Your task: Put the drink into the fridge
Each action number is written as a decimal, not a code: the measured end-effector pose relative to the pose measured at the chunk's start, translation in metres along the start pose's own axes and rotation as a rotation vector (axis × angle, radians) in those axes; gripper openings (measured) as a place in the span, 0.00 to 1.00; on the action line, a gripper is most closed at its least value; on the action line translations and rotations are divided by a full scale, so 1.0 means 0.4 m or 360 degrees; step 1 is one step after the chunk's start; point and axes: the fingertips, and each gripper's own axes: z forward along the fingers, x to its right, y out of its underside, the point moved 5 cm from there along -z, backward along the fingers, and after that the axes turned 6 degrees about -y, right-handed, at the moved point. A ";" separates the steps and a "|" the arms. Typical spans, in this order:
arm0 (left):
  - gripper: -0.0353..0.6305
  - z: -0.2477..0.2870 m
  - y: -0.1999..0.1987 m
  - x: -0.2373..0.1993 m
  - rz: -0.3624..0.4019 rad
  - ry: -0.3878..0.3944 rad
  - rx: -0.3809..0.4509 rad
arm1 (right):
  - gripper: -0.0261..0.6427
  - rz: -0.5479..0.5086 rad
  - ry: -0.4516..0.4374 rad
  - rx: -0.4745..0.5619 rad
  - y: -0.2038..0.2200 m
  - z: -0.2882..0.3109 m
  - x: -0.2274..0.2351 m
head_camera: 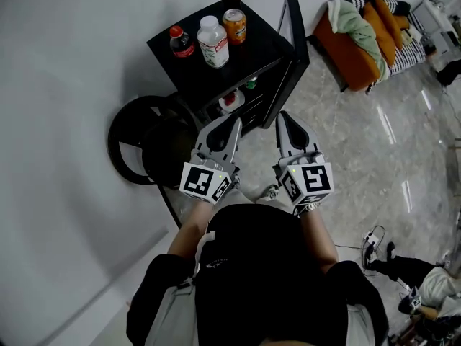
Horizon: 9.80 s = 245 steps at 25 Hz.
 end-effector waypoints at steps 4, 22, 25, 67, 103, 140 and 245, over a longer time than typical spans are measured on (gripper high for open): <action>0.07 0.002 -0.019 -0.045 0.0043 -0.0070 0.0027 | 0.06 0.0001 -0.0022 -0.0031 0.013 0.029 -0.005; 0.21 0.083 -0.145 -0.303 0.0251 -0.0216 0.0117 | 0.06 0.0021 0.0044 -0.0038 0.030 0.143 -0.027; 0.30 0.117 -0.186 -0.364 0.0324 -0.0264 0.0136 | 0.06 0.0038 0.0073 -0.0041 0.034 0.159 -0.032; 0.53 0.294 -0.057 -0.571 0.0229 -0.0291 -0.0199 | 0.06 0.0049 0.0314 -0.0151 0.111 0.166 -0.002; 0.53 0.159 0.115 0.076 0.0138 -0.0341 -0.0147 | 0.06 0.0275 0.0418 -0.0200 0.321 -0.307 0.339; 0.53 0.347 0.836 -0.350 0.0050 -0.0754 -0.0240 | 0.06 0.0355 0.0460 -0.0611 0.999 -0.137 0.444; 0.07 0.115 0.046 0.274 0.0177 0.0395 -0.0180 | 0.06 0.0079 0.0355 0.0152 -0.016 -0.257 0.173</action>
